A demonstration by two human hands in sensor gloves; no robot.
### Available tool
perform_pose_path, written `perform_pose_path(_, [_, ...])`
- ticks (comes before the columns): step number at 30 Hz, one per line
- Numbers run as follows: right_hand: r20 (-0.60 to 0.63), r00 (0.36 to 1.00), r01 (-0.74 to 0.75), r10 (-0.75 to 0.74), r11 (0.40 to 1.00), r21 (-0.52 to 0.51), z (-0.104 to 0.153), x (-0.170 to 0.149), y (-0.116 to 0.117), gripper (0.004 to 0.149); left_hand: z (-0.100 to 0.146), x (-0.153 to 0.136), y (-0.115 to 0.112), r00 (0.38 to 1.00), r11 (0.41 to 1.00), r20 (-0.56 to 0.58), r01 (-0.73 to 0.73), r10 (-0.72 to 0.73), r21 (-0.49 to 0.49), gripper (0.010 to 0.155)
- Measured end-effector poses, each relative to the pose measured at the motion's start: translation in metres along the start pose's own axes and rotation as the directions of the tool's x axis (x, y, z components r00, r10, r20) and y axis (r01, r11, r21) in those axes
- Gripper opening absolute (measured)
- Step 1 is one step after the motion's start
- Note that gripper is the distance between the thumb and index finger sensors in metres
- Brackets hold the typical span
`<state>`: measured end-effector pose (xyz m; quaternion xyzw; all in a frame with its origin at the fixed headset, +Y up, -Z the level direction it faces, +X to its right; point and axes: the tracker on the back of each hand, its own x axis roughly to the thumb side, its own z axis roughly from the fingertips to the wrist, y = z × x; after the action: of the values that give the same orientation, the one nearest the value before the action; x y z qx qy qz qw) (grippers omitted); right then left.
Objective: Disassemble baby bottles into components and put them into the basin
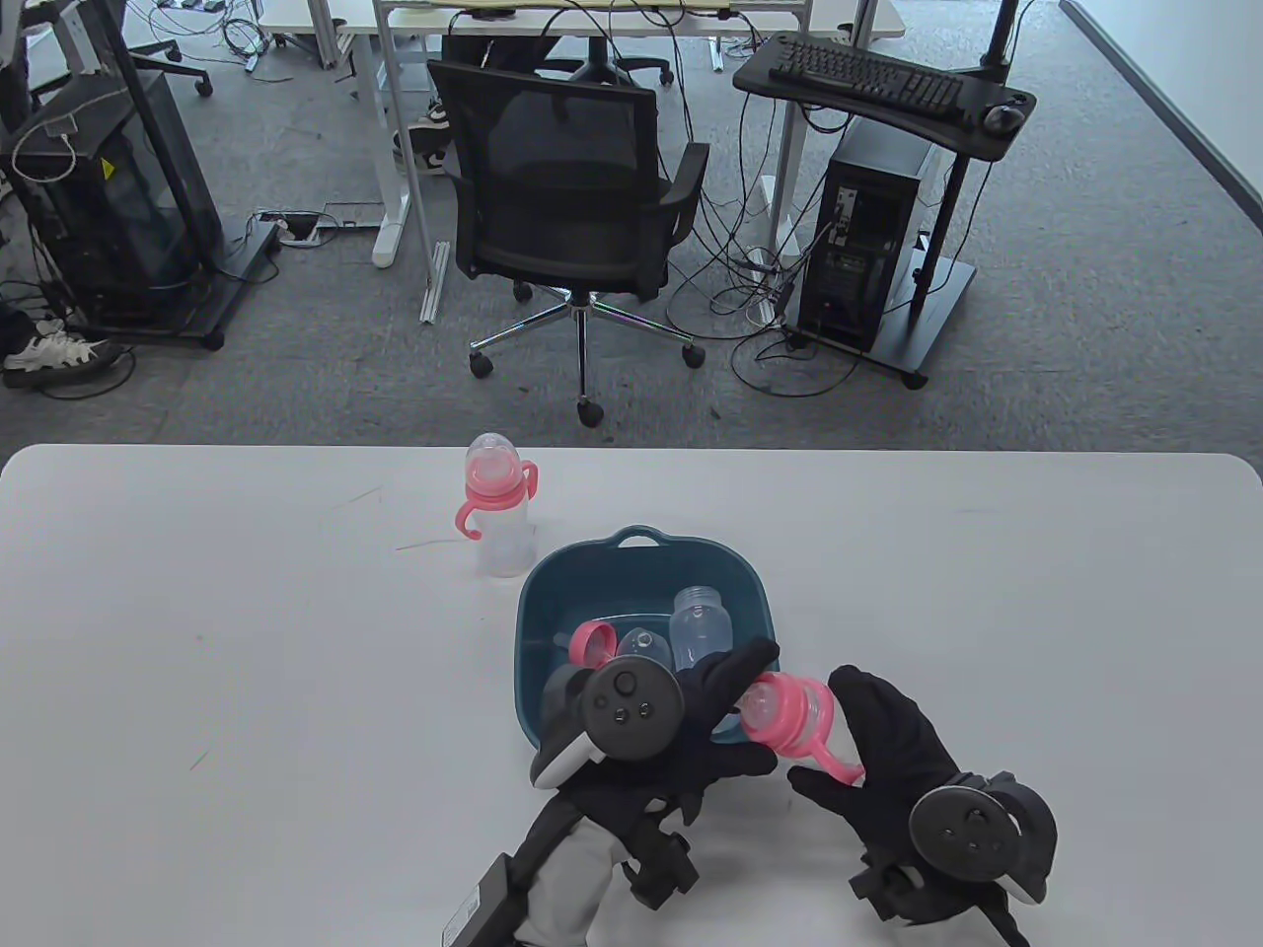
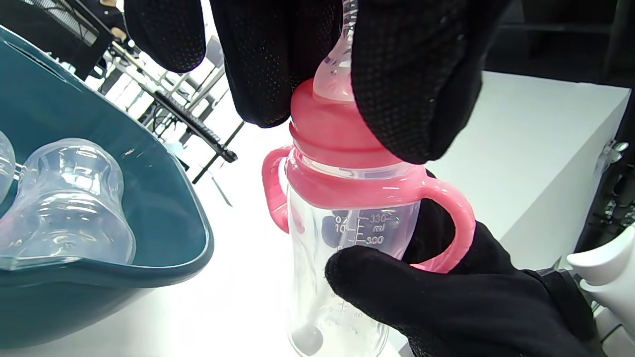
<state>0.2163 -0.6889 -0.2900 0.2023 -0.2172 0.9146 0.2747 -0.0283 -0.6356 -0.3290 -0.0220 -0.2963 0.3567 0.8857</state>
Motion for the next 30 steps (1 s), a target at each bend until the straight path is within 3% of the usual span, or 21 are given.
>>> perform_pose_path(8, [0.024,1.000,-0.006,0.005,1.000,0.021,0.000,0.006,0.005,0.092,-0.001,-0.002,-0.003,0.999,0.999,0.033,-0.026,0.026,0.027,0.092])
perform_pose_path(15, [0.025,1.000,0.013,-0.014,1.000,0.021,0.000,0.007,0.005,0.092,0.000,-0.003,-0.001,0.998,0.997,0.047,-0.037,0.034,0.066,0.090])
perform_pose_path(30, [0.000,1.000,0.003,-0.003,0.999,0.041,-0.001,0.001,0.008,0.093,0.019,-0.004,0.042,0.978,0.948,0.107,-0.202,0.180,0.248,0.087])
